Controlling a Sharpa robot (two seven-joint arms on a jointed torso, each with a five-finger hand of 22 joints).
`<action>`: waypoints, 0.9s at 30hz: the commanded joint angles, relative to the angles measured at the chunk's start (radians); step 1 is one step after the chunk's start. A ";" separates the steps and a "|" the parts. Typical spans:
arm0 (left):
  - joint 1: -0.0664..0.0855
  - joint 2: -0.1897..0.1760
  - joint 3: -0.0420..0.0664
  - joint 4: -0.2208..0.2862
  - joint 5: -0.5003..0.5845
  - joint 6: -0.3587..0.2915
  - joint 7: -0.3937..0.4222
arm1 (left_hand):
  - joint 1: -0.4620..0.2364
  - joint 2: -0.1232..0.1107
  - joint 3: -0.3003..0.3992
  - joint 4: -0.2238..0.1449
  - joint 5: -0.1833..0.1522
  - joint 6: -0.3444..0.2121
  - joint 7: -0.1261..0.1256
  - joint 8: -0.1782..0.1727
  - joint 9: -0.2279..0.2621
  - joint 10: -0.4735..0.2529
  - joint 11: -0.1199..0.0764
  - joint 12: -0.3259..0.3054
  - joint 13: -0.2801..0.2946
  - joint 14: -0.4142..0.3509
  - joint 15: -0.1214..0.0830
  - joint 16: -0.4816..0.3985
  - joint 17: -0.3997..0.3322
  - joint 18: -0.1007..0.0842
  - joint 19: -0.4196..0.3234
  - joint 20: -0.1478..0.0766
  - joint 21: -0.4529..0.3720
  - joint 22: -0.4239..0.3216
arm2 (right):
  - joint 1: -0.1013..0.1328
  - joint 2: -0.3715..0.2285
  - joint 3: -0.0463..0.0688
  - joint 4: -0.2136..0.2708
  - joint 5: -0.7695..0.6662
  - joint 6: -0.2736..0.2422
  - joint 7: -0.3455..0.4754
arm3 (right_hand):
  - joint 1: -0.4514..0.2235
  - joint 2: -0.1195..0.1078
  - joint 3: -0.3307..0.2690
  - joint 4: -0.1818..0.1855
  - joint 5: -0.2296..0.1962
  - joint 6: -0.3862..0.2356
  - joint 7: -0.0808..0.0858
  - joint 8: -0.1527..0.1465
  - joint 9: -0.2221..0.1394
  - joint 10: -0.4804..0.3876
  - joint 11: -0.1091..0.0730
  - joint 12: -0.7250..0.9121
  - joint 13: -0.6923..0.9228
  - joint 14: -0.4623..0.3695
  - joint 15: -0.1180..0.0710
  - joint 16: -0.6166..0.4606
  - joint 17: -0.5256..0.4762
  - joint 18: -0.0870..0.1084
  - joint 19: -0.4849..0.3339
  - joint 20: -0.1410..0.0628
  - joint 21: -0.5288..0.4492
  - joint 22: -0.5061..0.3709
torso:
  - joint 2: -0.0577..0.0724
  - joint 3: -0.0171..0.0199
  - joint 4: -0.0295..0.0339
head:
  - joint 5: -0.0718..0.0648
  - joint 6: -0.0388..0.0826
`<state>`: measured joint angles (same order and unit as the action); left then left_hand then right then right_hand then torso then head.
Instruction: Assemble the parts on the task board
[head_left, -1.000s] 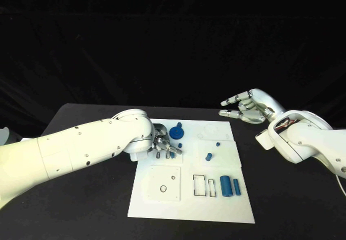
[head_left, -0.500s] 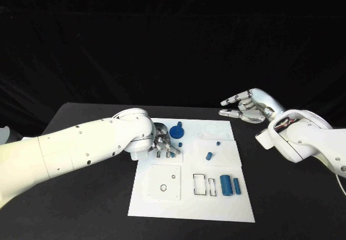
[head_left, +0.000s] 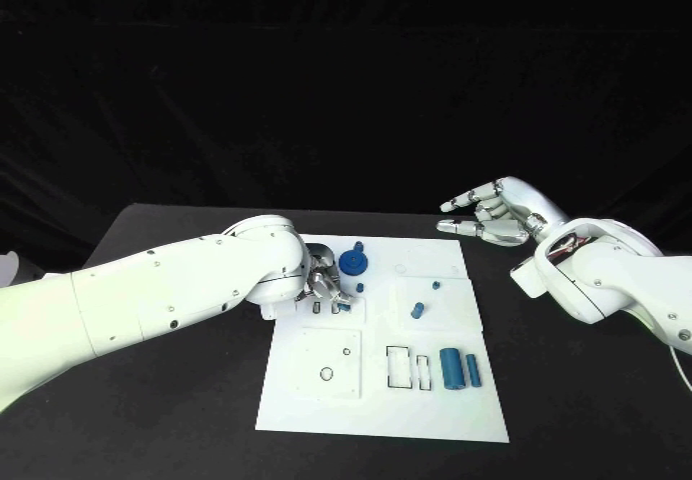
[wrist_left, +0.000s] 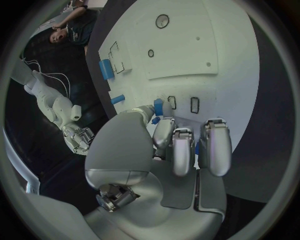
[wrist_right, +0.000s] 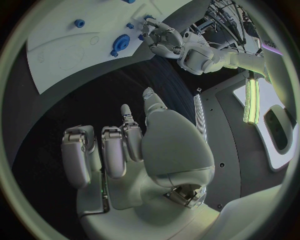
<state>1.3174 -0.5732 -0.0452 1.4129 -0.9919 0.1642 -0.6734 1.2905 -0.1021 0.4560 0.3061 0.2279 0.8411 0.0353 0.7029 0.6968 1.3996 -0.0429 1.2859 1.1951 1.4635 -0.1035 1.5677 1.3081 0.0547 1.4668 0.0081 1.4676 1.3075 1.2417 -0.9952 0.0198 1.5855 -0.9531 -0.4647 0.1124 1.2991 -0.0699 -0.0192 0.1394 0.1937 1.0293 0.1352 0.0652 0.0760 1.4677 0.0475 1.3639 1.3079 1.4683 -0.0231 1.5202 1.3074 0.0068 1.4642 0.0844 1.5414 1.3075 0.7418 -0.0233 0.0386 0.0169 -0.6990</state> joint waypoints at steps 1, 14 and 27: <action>0.000 -0.008 0.002 0.014 0.019 -0.043 0.007 | -0.041 -0.001 0.198 -0.176 -0.005 0.005 0.002 0.006 0.009 -0.003 0.006 -0.009 0.024 0.107 0.007 0.003 0.263 -0.017 0.046 0.004 0.003 0.083 | -0.001 0.002 -0.001 -0.002 -0.003 0.024 -0.003 | 0.007 0.006 -0.006 0.001 0.006 0.005 -0.001 0.003 0.002 0.015 0.002 -0.004 0.158 0.080 0.000 -0.003 0.168 0.009 0.070 0.000 -0.006 0.202 | 0.000 -0.0002 0.0005 | 0.001 -0.001; -0.006 -0.058 -0.001 0.072 0.009 -0.135 0.018 | -0.072 -0.011 0.248 -0.209 -0.007 0.006 0.000 0.014 0.023 0.000 0.004 -0.010 0.021 0.107 0.006 0.003 0.263 -0.019 0.050 0.003 0.009 0.094 | -0.003 0.002 -0.003 -0.008 -0.002 0.035 -0.003 | 0.004 0.007 -0.009 0.003 0.007 0.005 -0.001 0.003 0.002 0.016 0.002 -0.004 0.158 0.080 0.000 -0.004 0.167 0.009 0.069 0.000 -0.006 0.201 | -0.002 0.0018 0.0045 | 0.001 -0.001; -0.016 -0.069 -0.007 0.096 -0.106 -0.146 0.012 | -0.076 -0.021 0.258 -0.223 -0.009 0.007 -0.001 0.016 0.027 0.003 0.003 -0.008 0.023 0.107 0.005 0.003 0.263 -0.022 0.054 0.002 0.016 0.107 | -0.004 0.001 -0.004 -0.010 -0.001 0.038 -0.001 | 0.003 0.008 -0.009 0.003 0.008 0.005 -0.001 0.003 0.002 0.016 0.002 -0.004 0.158 0.080 0.000 -0.004 0.167 0.009 0.069 0.000 -0.006 0.201 | -0.001 0.0009 0.0025 | 0.005 -0.002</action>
<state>1.3022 -0.6431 -0.0524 1.5046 -1.0410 0.0298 -0.6688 1.2179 -0.1237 0.5465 0.2512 0.2222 0.8406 0.0375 0.7143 0.7229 1.3974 -0.0410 1.2802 1.2192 1.4654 -0.1017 1.5677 1.3077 0.0392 1.4666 0.0083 1.4793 1.3073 1.2390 -0.9948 0.0158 1.5756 -0.9526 -0.4419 0.1095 1.2991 -0.0700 -0.0220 0.1422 0.1973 1.0293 0.1352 0.0653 0.0760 1.4677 0.0475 1.3641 1.3079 1.4683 -0.0231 1.5202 1.3080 0.0068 1.4642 0.0844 1.5414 1.3081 0.7400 -0.0217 0.0416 0.0212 -0.7013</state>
